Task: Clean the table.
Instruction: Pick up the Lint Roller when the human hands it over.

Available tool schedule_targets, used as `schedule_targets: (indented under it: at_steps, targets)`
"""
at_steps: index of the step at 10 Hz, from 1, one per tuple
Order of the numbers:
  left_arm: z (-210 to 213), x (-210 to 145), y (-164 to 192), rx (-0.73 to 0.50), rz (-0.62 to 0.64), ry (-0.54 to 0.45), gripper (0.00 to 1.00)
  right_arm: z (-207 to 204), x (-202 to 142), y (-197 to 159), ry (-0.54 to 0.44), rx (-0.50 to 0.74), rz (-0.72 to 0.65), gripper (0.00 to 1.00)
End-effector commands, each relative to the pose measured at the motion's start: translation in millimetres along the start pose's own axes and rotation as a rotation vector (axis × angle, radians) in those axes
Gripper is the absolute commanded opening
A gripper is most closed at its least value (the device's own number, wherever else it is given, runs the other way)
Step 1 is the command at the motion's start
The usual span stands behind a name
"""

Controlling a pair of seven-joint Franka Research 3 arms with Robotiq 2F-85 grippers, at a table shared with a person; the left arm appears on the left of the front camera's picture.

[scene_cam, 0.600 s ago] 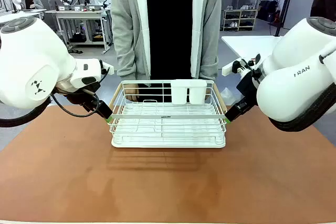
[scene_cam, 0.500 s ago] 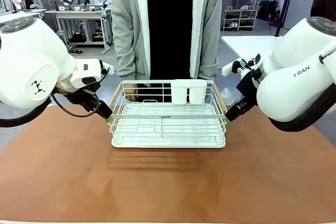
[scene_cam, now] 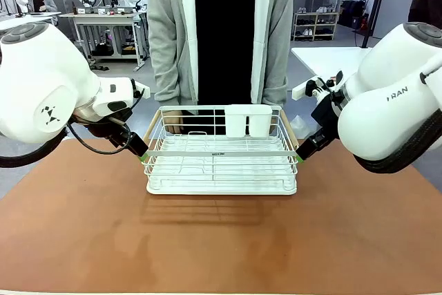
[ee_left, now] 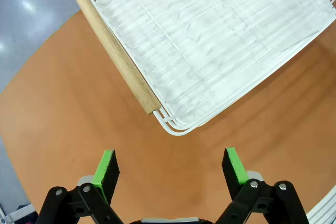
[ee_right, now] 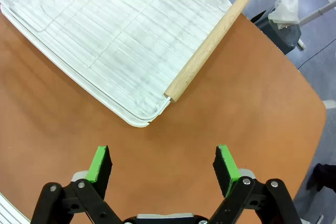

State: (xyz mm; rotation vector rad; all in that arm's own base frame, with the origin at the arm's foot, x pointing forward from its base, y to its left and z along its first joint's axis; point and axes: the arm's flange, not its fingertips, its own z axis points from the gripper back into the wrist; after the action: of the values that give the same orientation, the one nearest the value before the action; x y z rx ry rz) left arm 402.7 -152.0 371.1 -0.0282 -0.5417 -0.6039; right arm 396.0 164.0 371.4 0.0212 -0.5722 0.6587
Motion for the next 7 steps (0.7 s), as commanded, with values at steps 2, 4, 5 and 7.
schedule_targets:
  at_steps: [2, 4, 5, 7]
  targets:
    - [1, 1, 1, 0.001, 0.002, -0.003, 1.00, 0, 0, 0, 0.000, 0.001, -0.001, 1.00]
    - [1, 1, 1, 0.001, 0.002, -0.003, 1.00, 0, 0, 0, 0.000, 0.001, -0.001, 1.00]
    - [0, 0, 0, 0.000, 0.000, 0.000, 1.00, 0, 0, 0, 0.000, 0.000, 0.000, 1.00]
    - [89, 19, 53, -0.447, 0.219, -0.135, 1.00, 93, 15, -55, -0.097, 0.307, -0.213, 1.00]
